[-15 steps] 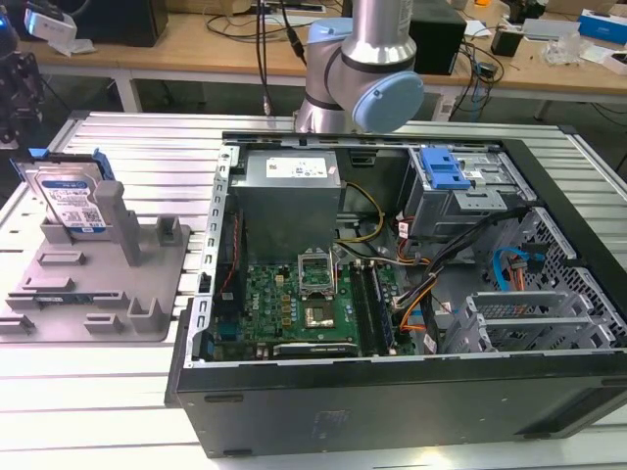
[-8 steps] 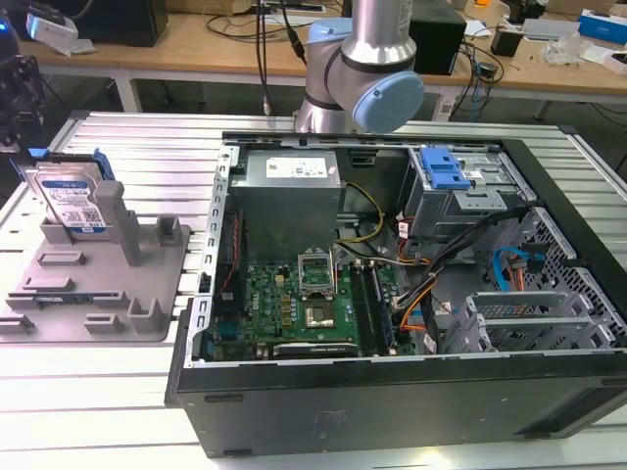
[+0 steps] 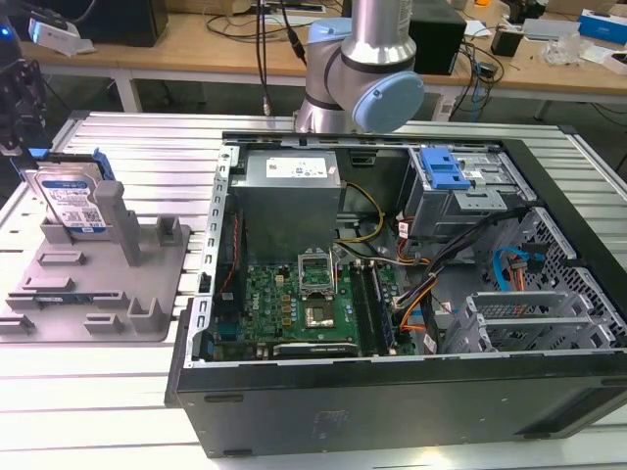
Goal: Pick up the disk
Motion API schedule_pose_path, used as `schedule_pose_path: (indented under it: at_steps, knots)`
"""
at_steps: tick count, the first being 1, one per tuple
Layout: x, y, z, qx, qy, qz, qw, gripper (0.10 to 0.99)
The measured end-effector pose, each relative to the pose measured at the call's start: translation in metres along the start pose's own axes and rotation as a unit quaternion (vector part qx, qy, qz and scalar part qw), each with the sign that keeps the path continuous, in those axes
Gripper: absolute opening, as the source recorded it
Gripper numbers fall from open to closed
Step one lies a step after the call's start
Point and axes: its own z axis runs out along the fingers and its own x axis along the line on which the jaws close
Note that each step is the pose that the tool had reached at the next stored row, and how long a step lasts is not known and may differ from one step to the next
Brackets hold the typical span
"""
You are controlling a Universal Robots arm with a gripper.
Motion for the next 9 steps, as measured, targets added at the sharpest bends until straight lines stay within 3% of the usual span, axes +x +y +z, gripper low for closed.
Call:
schedule_pose_path:
  at_steps: [9]
  knots:
    - [0.0000, -0.0003, 0.0063, -0.0001, 0.0000, 0.000, 1.0000, 0.498]
